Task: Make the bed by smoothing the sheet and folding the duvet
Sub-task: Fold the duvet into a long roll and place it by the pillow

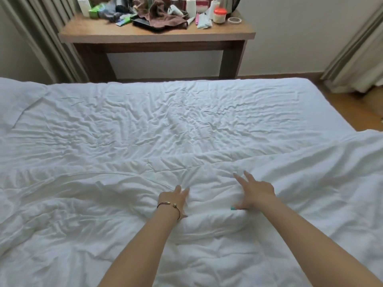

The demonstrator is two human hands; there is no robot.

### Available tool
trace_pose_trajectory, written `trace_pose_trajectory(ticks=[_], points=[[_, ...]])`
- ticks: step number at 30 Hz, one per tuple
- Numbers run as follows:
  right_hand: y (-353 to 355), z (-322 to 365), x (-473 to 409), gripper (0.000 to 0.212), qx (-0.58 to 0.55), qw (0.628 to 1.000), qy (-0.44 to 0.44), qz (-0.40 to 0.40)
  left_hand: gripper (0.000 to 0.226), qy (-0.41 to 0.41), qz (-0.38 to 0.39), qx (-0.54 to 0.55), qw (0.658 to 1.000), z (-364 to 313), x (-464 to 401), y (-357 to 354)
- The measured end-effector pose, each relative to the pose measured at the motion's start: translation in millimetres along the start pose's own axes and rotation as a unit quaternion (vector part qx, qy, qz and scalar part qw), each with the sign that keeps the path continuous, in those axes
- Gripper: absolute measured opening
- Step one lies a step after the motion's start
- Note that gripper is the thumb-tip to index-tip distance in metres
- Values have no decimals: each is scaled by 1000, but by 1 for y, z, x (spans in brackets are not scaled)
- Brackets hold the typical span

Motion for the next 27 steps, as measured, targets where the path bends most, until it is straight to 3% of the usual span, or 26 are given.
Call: trace_pose_trajectory(ticks=[3, 5, 7, 8, 10, 12, 15, 20, 27], points=[[2, -14, -5, 110, 4, 999, 22, 43, 68, 0, 15, 2, 1000, 2, 5, 3], [4, -15, -8, 93, 37, 994, 35, 93, 59, 13, 59, -3, 998, 5, 4, 13], [16, -18, -13, 71, 41, 993, 28, 110, 41, 33, 25, 10, 999, 11, -2, 35], [24, -21, -18, 60, 0, 998, 8, 70, 36, 55, -31, 38, 997, 14, -7, 49], [40, -31, -32, 43, -144, 983, -45, -105, 36, 117, -173, 110, 972, 22, -22, 77], [45, -34, -44, 57, -248, 940, -54, -229, 47, 167, -250, 183, 936, 24, -35, 88], [23, -25, -54, 99, -199, 961, -11, -192, 85, 173, -178, 250, 936, 6, -45, 64], [-34, -15, -67, 115, -83, 995, -44, -25, 124, 129, 6, 143, 981, -33, -48, -3], [-29, -20, -112, 125, -74, 996, -10, 56, 147, 165, 38, 109, 980, -35, -93, -3]])
Point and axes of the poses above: each hand's wrist, its own x-axis away from the middle knuckle, its own y-axis out of the back of the hand, z = x × y, the point moved 1 cm from there along -x, towards the middle knuckle, and after that the axes turned 8 degrees about -z, right-handed, at the moved point
